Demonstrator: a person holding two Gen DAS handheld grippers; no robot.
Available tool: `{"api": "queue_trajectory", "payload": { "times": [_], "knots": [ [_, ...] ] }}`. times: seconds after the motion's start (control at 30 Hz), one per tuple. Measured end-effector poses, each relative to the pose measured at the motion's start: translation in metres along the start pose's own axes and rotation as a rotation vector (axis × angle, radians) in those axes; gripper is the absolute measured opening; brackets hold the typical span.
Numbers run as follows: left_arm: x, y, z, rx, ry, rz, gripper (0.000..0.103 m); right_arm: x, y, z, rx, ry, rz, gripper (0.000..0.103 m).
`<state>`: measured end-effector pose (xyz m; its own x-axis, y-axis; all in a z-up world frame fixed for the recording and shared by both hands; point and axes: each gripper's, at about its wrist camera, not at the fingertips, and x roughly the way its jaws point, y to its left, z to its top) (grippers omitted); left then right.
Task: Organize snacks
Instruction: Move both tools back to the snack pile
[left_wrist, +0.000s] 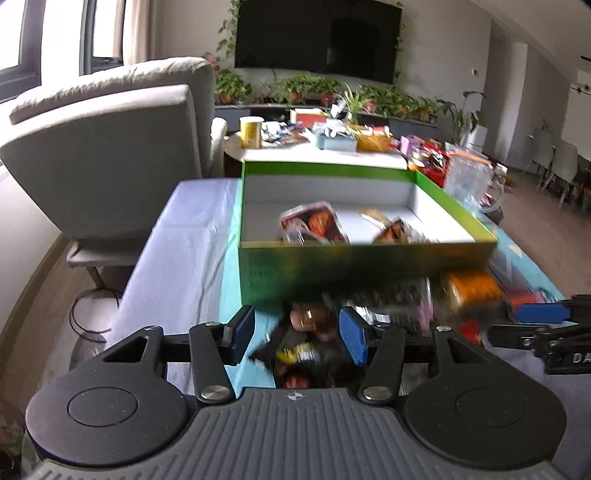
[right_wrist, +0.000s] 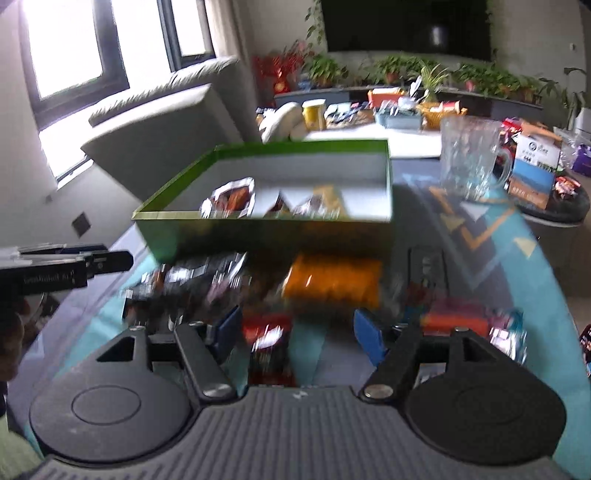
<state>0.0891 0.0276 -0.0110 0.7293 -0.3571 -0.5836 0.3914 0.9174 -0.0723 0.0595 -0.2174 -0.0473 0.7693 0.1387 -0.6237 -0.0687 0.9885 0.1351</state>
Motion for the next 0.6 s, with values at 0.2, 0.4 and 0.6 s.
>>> {"api": "queue_trajectory", "payload": {
  "times": [0.2, 0.4, 0.6],
  "knots": [
    [-0.001, -0.011, -0.012, 0.052, 0.034, -0.042, 0.048, 0.007, 0.009, -0.017, -0.013, 0.061, 0.004, 0.043],
    [0.007, -0.016, -0.018, 0.072, 0.056, -0.054, 0.050, 0.011, 0.014, -0.021, -0.020, 0.081, 0.001, 0.043],
    [0.008, -0.009, -0.016, 0.043, 0.053, -0.041, 0.050, 0.016, 0.017, -0.023, -0.008, 0.082, -0.011, 0.043]
  ]
}}
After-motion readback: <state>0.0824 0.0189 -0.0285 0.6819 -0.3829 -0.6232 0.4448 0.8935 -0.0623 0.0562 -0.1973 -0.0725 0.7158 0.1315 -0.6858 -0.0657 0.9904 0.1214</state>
